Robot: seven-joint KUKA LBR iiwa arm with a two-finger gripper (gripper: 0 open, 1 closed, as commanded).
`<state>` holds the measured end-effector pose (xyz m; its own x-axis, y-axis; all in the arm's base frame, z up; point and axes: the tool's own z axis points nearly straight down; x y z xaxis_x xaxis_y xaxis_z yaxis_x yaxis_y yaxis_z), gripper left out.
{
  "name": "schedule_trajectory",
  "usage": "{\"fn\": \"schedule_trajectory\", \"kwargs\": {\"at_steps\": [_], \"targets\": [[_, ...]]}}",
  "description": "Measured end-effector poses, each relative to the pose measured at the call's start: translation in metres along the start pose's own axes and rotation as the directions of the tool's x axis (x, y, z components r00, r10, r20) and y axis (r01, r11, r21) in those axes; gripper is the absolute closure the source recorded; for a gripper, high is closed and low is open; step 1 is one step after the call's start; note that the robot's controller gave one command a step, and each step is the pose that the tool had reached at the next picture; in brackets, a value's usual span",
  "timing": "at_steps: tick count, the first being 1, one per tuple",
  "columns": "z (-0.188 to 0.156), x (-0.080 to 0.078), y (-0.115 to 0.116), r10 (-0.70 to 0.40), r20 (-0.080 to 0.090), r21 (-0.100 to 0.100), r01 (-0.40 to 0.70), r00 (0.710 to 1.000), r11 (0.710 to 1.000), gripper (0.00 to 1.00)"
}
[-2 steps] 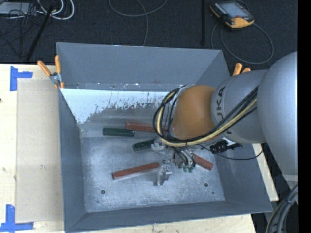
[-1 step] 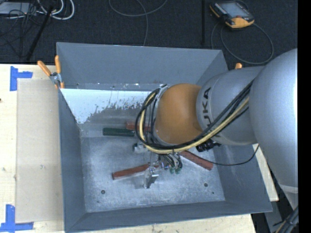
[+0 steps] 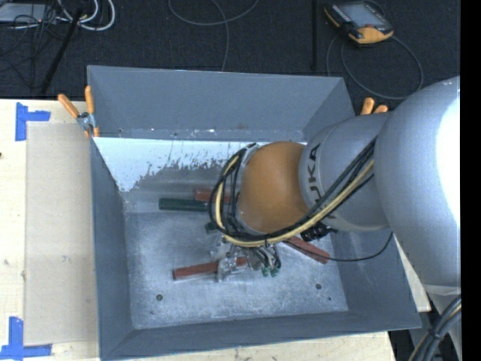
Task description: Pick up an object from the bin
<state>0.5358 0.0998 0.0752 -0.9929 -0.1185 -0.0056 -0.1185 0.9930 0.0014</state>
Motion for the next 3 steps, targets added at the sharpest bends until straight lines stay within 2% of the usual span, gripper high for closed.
{"fn": "schedule_trajectory", "kwargs": {"at_steps": [2,3], "targets": [[-0.003,0.001,0.000,0.000,-0.002,0.000,0.000,1.000,1.000,1.00],[-0.014,0.003,0.000,0.000,-0.011,0.001,0.000,1.000,1.000,1.00]]}}
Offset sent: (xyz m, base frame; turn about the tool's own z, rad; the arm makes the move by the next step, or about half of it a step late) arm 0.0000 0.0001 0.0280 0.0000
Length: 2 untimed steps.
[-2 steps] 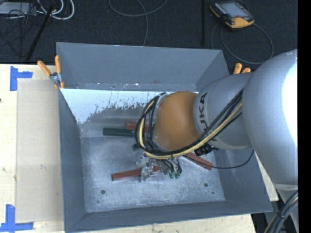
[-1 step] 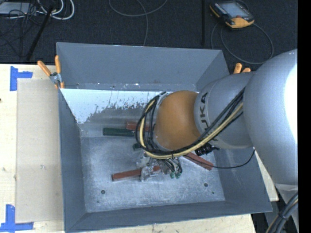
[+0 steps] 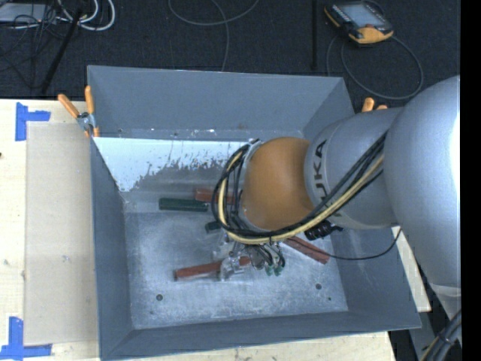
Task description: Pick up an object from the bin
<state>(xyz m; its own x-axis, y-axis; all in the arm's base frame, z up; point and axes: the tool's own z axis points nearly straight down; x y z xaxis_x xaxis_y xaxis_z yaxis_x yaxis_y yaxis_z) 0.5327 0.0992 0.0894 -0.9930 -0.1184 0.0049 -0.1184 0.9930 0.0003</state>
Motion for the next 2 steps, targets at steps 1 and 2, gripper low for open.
{"fn": "schedule_trajectory", "kwargs": {"at_steps": [1,2], "targets": [[-0.016,-0.001,0.000,0.000,0.003,0.000,0.000,1.000,1.000,1.00],[-0.026,-0.001,0.000,0.000,0.002,0.000,0.000,1.000,1.000,1.00]]}}
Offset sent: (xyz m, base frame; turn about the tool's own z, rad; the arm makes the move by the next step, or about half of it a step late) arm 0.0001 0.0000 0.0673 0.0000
